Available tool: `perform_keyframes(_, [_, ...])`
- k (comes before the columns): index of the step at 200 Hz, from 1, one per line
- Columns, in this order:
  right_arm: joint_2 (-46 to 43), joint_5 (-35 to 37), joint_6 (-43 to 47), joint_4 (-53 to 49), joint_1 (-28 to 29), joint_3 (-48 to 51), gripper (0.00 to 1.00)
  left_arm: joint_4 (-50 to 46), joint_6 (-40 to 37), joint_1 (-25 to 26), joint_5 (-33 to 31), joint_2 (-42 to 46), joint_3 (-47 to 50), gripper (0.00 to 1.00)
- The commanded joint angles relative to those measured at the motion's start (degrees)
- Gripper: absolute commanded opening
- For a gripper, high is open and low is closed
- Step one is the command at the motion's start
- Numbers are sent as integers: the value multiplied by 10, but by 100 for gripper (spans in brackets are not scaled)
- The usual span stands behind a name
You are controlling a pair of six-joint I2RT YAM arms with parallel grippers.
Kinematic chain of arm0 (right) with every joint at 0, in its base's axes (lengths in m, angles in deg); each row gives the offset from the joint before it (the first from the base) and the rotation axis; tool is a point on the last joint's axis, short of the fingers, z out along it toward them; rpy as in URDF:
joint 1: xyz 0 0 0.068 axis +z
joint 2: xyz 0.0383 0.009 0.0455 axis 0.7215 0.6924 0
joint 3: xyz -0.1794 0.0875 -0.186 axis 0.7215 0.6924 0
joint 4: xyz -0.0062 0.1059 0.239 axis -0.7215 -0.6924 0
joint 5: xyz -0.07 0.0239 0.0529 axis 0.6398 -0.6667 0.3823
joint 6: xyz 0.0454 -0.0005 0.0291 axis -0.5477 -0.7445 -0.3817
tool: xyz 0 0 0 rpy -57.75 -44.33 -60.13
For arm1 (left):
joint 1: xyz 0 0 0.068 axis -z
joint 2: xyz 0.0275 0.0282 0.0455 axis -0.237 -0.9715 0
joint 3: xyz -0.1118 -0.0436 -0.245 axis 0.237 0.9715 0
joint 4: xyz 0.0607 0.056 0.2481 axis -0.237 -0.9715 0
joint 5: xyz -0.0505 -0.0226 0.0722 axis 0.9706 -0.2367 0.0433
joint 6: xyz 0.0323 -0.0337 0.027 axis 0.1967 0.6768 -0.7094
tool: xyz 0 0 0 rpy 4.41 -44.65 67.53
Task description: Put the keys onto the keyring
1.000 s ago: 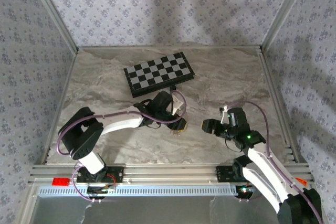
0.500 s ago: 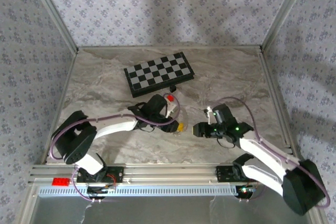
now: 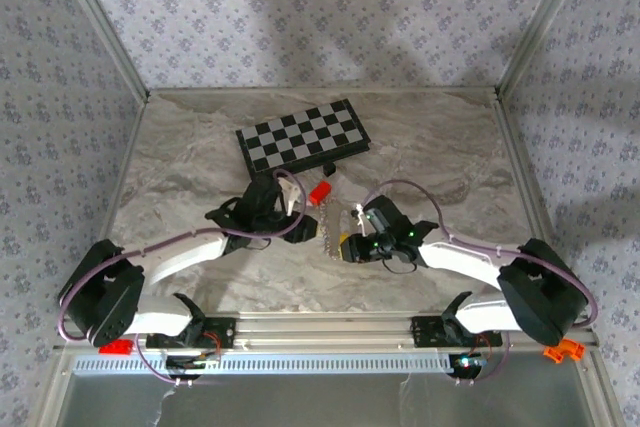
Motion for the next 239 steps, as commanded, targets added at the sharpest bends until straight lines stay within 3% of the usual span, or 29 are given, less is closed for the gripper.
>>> perform_keyframes(1, [21,25,-20,13,6,-14,30,28,12,-6,12,20,11,36])
perform_keyframes(137, [97,12,-25,61,13,-24,19,59,18,-18,16,37,32,36])
perform_keyframes(239, [105,6,-25,72,19,-28,10,69,22,-18,17,39,44,36])
